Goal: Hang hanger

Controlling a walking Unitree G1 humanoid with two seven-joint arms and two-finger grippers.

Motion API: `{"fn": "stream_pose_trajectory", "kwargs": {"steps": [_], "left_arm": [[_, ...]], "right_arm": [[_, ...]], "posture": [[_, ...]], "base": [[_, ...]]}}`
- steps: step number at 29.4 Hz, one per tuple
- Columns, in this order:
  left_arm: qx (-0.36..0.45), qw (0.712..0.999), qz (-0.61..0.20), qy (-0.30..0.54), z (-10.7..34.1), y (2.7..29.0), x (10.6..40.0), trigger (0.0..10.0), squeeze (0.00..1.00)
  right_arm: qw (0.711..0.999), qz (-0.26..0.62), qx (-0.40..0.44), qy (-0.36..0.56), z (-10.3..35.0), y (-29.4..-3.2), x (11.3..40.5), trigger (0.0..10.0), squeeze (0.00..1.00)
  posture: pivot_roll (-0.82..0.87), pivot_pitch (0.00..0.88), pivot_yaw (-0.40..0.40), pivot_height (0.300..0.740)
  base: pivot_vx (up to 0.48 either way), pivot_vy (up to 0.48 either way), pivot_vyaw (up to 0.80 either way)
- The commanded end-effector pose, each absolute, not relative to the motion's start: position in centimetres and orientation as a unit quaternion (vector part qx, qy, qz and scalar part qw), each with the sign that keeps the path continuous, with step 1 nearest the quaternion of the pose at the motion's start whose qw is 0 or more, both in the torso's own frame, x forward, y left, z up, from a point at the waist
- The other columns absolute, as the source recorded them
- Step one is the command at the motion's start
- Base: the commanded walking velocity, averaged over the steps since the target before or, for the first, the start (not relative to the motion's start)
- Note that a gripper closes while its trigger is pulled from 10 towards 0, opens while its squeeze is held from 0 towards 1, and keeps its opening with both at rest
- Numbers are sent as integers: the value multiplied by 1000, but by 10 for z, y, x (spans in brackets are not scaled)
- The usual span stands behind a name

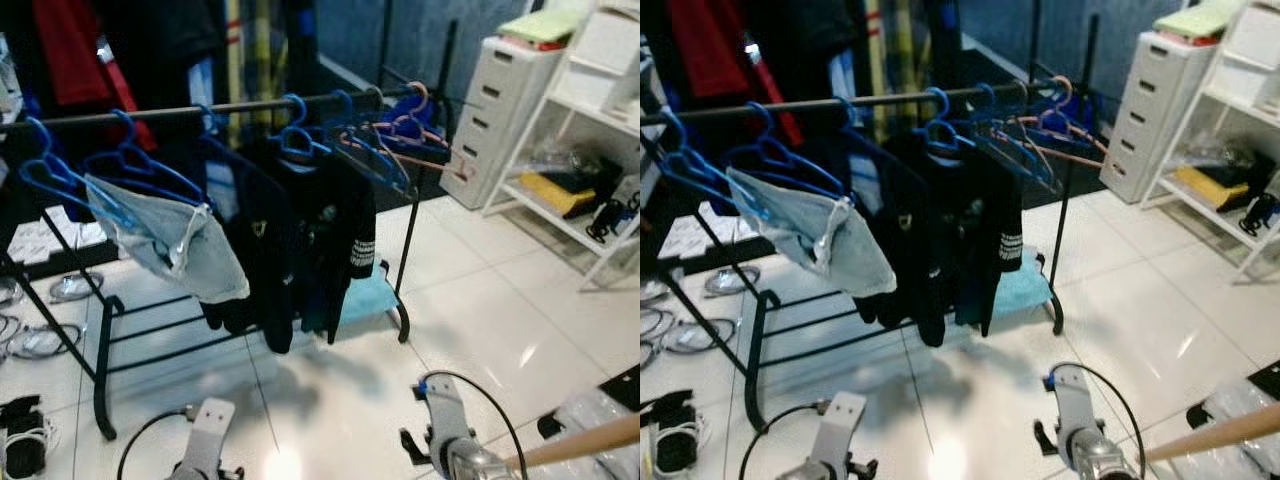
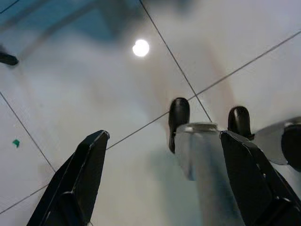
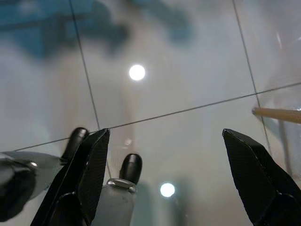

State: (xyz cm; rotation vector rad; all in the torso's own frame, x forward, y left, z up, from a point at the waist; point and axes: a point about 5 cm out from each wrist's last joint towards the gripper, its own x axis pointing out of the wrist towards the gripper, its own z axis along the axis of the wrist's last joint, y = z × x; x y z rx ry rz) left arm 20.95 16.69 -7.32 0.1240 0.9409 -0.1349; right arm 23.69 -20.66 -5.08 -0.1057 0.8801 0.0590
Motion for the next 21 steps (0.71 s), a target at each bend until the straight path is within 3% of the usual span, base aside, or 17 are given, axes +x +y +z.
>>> {"fn": "stream_pose_trajectory", "kwargs": {"steps": [1,21], "left_arm": [[53,889,-57,451,-73,167,209,10000,0],[51,904,-32,423,-70,168,212,10000,0]], "right_arm": [[901,23,-45,430,-54,-207,232,10000,0],[908,21,-37,417,-53,-208,233,10000,0]], "posture": [[-4,69,-19,740],[-6,63,-24,740]], "base": [[0,0,800],[0,0,800]]}}
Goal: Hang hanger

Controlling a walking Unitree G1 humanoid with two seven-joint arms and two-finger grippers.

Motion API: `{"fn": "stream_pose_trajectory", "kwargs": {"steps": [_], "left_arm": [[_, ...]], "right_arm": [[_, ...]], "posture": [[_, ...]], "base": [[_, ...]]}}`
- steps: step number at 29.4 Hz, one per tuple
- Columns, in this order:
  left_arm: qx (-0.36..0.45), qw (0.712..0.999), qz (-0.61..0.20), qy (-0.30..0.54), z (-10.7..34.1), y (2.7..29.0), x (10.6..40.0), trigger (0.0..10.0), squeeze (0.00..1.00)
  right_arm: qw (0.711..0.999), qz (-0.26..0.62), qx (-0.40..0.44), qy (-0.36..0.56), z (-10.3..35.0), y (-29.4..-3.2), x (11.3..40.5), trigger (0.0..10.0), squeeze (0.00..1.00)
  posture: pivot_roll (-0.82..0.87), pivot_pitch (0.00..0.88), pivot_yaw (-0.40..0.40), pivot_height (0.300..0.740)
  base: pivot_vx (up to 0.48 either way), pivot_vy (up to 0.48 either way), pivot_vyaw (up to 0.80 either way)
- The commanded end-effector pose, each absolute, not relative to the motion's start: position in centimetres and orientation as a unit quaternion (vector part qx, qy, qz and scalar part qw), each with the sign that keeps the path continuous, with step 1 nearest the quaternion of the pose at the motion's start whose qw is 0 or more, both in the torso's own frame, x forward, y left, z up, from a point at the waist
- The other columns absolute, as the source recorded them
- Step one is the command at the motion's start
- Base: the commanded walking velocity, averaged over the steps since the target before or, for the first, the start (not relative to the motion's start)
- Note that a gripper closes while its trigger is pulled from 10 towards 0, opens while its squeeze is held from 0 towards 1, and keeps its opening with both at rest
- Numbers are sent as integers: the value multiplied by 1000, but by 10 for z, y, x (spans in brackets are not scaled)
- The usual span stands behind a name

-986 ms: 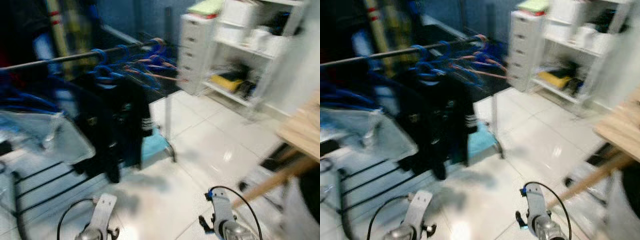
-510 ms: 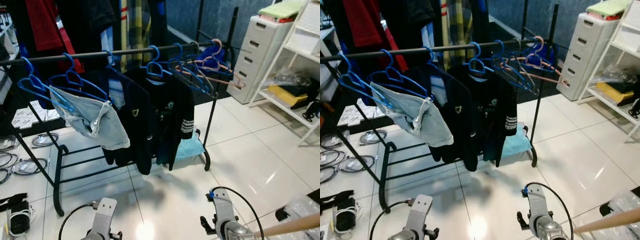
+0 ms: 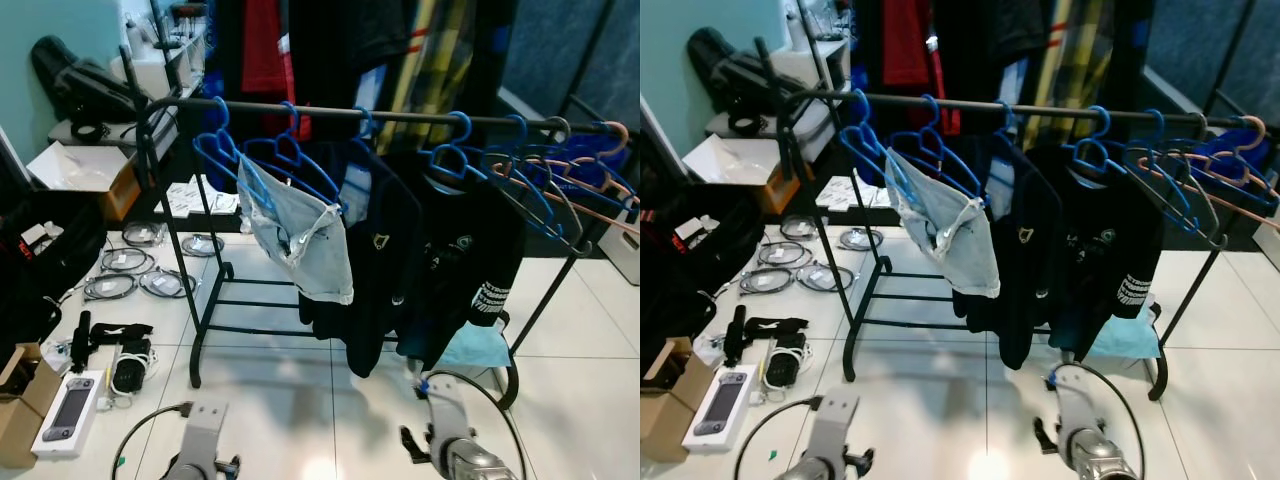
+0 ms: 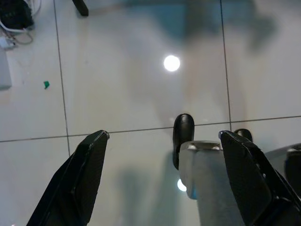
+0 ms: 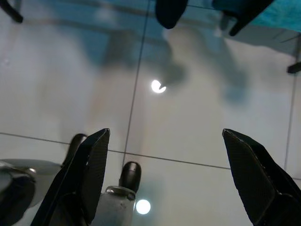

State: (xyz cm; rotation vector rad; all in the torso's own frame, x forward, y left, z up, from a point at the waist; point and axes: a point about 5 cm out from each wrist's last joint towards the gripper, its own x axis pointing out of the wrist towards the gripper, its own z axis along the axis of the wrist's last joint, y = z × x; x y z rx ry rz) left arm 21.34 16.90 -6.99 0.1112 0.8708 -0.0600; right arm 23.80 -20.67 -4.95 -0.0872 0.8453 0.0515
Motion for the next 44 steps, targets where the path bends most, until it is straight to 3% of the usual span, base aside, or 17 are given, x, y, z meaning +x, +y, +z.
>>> {"fn": "stream_pose_trajectory", "kwargs": {"steps": [1,7,21,30,39,43,44], "left_arm": [[46,904,-33,423,-70,168,213,10000,0],[21,906,-39,421,-71,165,212,10000,0],[4,903,-34,429,-72,164,211,10000,0],[-12,908,-28,418,-71,163,212,10000,0],[-36,929,-9,368,-65,165,217,10000,0],[-73,946,12,315,-58,165,222,10000,0],[-85,950,18,300,-56,166,223,10000,0]], "right_arm": [[908,21,-36,416,-52,-208,233,10000,0],[911,16,-48,410,-51,-209,235,10000,0],[913,7,-38,405,-51,-210,235,10000,0],[922,-7,-24,388,-49,-210,236,10000,0],[945,34,-8,325,-41,-204,243,10000,0],[960,69,42,267,-32,-197,249,10000,0],[972,75,42,221,-13,-214,264,10000,0]], "posture": [[-6,64,-24,740],[-7,70,-24,740],[-8,70,-25,740],[-7,68,-28,740],[-40,80,-15,740],[-36,84,-16,740],[-34,87,-16,740]], "base": [[0,0,800],[0,0,800],[0,-320,0],[0,0,0],[0,0,0],[0,0,0],[0,0,0]]}}
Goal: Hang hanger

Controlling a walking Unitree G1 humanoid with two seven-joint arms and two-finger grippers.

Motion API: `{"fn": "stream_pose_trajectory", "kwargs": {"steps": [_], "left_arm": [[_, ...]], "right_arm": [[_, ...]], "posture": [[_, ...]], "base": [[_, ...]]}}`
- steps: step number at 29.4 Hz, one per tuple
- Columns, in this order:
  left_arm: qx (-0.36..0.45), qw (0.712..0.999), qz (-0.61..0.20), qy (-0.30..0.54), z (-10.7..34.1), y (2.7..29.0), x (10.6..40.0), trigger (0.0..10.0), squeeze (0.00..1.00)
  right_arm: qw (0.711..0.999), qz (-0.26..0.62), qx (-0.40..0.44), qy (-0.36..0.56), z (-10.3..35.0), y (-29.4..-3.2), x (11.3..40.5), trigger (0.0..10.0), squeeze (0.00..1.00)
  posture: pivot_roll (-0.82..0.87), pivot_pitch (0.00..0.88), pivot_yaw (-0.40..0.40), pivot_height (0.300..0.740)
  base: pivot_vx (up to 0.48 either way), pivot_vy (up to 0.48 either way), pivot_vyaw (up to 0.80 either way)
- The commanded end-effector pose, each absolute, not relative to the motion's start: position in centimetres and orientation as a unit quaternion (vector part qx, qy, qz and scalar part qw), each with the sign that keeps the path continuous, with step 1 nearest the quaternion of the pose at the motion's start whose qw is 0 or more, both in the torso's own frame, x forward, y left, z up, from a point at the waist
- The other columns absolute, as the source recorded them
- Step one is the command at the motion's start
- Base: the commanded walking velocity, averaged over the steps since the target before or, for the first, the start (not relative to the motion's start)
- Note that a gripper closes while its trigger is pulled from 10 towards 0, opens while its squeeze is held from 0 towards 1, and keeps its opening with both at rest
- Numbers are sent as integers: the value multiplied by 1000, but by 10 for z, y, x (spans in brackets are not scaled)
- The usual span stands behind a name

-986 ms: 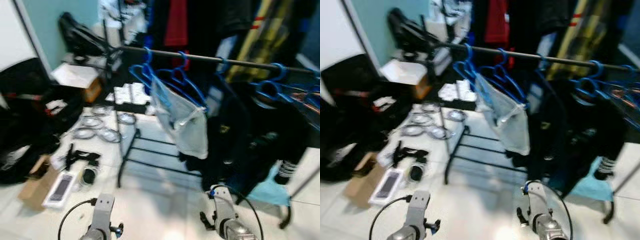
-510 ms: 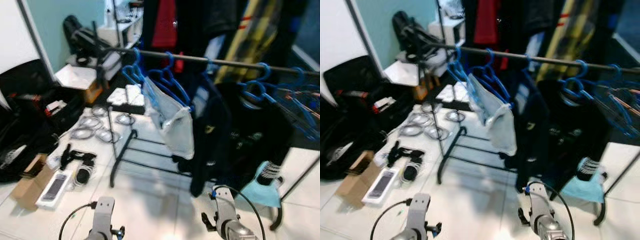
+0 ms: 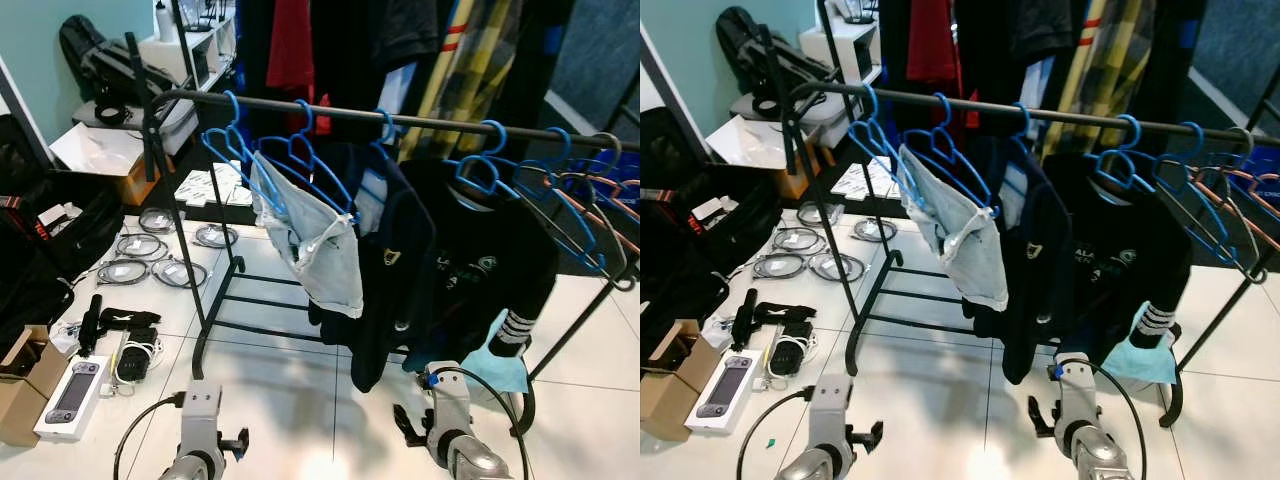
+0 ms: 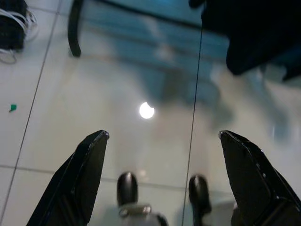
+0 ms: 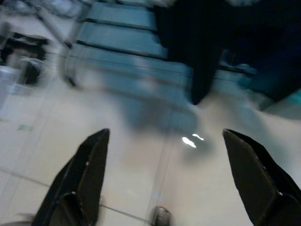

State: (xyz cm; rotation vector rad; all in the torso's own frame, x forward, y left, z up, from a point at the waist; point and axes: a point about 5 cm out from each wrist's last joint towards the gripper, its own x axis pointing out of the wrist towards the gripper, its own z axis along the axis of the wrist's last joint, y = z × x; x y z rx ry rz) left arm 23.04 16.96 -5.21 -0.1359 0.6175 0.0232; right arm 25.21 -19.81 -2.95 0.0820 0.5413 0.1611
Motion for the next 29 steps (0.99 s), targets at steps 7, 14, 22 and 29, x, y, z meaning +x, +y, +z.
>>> {"fn": "stream_pose_trajectory", "kwargs": {"steps": [7,14,22,29], "left_arm": [[-49,994,-2,95,31,217,300,10000,0],[-26,998,-44,-40,74,198,300,10000,0],[-30,993,-56,-96,98,181,271,10000,0],[-24,995,-57,-74,106,171,231,10000,0]], "right_arm": [[988,120,33,86,54,-245,305,10000,0],[989,149,7,-21,85,-222,298,10000,0],[984,159,-3,-79,107,-201,268,10000,0],[993,53,-83,-65,118,-223,238,10000,0]], "posture": [[-30,92,-9,740],[-37,114,-7,740],[-47,126,3,740],[-48,126,-3,740]], "base": [[0,0,0],[0,0,0],[0,0,0],[0,0,0]]}}
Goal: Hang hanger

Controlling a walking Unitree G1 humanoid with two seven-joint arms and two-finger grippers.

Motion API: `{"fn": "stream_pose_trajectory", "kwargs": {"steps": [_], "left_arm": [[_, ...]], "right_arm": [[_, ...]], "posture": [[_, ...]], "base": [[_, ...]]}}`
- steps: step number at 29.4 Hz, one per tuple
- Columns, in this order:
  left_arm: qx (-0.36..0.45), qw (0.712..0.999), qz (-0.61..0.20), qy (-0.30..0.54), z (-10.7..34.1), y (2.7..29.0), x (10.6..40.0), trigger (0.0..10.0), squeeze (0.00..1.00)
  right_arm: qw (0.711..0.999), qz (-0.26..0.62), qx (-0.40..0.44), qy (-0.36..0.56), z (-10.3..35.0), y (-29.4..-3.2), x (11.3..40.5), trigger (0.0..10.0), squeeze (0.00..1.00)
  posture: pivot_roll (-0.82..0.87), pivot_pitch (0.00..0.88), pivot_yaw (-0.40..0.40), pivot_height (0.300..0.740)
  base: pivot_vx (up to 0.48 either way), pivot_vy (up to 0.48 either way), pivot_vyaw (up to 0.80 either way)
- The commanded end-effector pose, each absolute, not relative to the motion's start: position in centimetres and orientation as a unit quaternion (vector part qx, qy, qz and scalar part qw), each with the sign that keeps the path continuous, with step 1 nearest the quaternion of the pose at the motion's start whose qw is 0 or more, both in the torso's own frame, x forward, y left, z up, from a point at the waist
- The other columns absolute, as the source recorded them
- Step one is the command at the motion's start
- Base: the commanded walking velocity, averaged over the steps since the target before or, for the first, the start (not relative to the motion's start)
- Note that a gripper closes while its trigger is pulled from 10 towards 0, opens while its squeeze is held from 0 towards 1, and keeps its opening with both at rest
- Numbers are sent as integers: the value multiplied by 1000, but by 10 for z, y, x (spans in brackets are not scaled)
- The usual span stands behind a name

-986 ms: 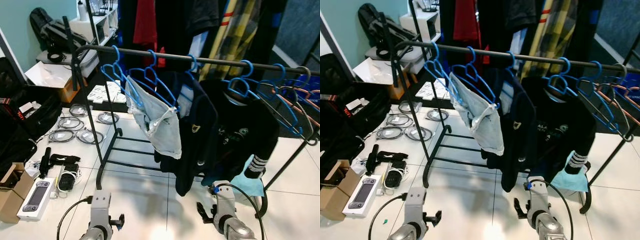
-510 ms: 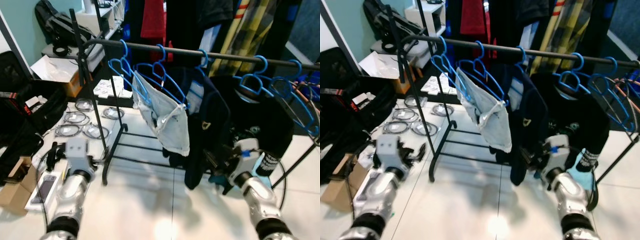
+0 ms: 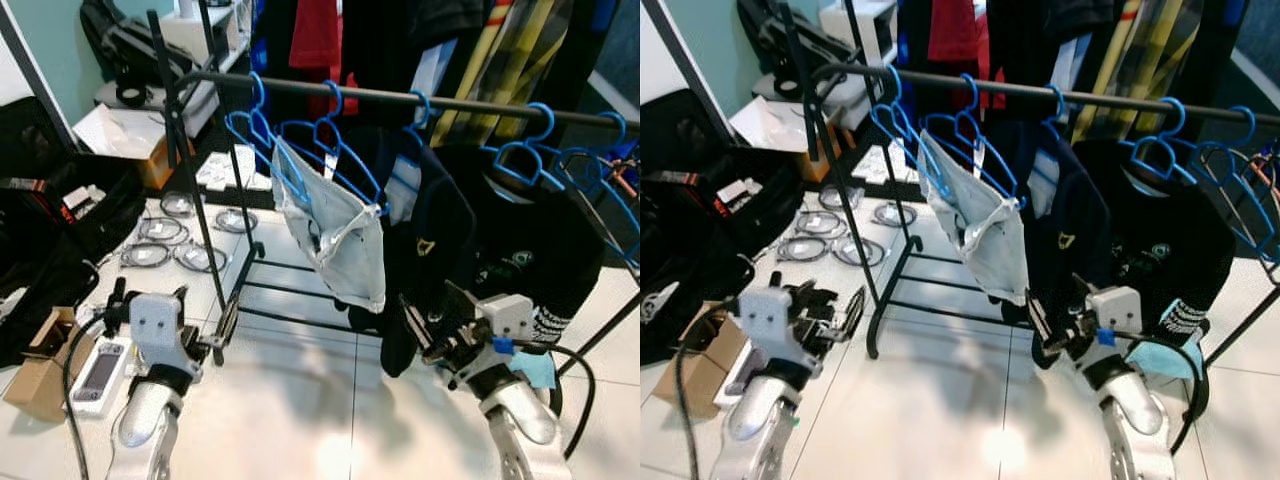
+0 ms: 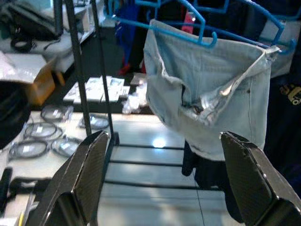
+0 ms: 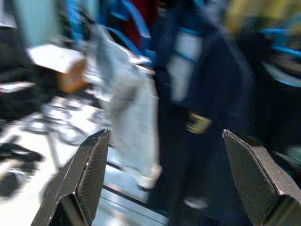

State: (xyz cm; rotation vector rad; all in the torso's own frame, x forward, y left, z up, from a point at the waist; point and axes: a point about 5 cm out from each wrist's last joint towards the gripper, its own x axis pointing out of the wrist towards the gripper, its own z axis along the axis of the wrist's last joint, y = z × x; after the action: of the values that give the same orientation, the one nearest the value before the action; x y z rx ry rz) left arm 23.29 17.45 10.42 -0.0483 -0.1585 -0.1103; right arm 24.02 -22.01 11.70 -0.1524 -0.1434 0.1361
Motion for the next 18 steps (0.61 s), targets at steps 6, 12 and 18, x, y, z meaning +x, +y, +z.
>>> {"fn": "stream_pose_trajectory", "kwargs": {"steps": [6,12,18], "left_arm": [[-57,994,-75,-52,101,162,227,10000,0],[-61,993,-81,-53,106,159,236,10000,0],[-79,991,-83,-75,125,156,257,10000,0]], "right_arm": [[994,50,-88,-52,116,-217,234,10000,0],[993,50,-88,-55,121,-215,243,10000,0],[989,88,-65,-97,146,-209,267,10000,0]], "posture": [[-50,117,-9,740],[-54,118,-10,740],[-62,119,-8,740]], "base": [[0,0,0],[0,0,0],[0,0,0]]}}
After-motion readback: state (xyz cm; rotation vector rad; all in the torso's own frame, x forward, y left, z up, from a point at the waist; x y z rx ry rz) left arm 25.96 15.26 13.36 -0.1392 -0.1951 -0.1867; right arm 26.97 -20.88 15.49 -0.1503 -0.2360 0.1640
